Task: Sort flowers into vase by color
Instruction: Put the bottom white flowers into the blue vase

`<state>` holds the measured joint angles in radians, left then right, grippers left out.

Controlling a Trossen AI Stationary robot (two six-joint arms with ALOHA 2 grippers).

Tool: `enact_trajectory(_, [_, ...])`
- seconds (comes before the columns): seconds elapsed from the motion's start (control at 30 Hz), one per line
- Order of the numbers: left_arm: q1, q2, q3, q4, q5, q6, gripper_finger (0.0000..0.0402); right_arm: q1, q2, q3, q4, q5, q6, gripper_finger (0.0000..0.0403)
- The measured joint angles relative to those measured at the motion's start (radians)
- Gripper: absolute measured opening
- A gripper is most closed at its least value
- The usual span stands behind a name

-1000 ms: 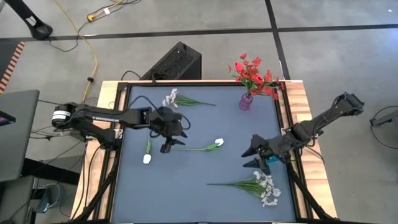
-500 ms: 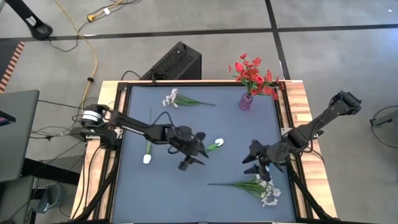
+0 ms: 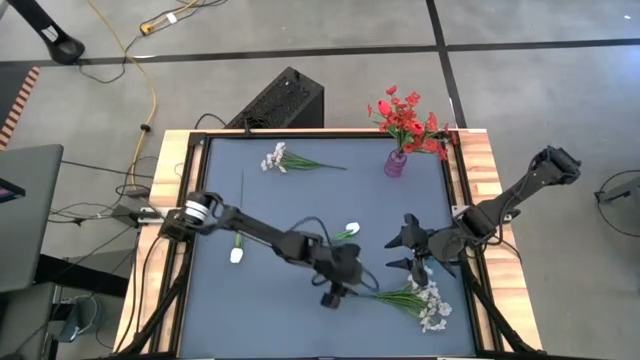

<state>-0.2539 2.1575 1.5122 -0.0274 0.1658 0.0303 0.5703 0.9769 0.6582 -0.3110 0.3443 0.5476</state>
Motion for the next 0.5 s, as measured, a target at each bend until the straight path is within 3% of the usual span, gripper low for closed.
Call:
enact_trajectory(0.17, [-0.06,0.107,0.103,-0.036,-0.092,-0.003,0.0148,0.034,0.033,0.0,0.0,0.016,0.039,0.0265])
enact_trajectory(0.33, [-0.082,0.156,0.117,-0.044,-0.251,-0.049,0.0148,0.069,0.08,0.0,0.001,0.053,0.117,0.0265])
enact_trajectory(0.5, [-0.08,0.159,0.118,-0.067,-0.242,-0.12,0.0148,0.085,0.115,0.0,0.012,0.061,0.189,0.0265])
